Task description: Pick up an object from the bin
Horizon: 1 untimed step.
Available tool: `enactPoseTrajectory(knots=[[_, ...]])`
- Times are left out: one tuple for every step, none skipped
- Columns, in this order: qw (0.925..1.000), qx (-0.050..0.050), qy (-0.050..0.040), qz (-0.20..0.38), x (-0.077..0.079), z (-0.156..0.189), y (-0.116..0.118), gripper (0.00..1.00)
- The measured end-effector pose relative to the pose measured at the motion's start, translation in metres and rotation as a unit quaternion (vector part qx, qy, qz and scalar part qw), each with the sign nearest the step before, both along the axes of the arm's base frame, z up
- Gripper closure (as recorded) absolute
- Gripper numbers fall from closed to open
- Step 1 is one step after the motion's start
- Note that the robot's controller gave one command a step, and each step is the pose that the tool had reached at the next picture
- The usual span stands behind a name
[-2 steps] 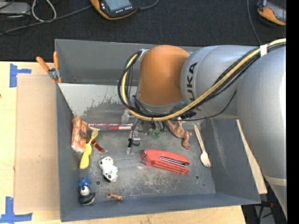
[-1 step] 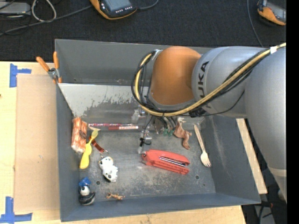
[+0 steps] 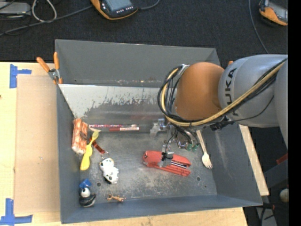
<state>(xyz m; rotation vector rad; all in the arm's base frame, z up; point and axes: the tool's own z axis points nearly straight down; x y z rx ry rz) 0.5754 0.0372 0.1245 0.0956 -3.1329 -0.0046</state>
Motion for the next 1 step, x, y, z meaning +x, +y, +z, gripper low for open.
enactPoseTrajectory(knots=[[0.9991,0.000,-0.0004,0.043,-0.0390,0.0368,-0.0183,0.00]])
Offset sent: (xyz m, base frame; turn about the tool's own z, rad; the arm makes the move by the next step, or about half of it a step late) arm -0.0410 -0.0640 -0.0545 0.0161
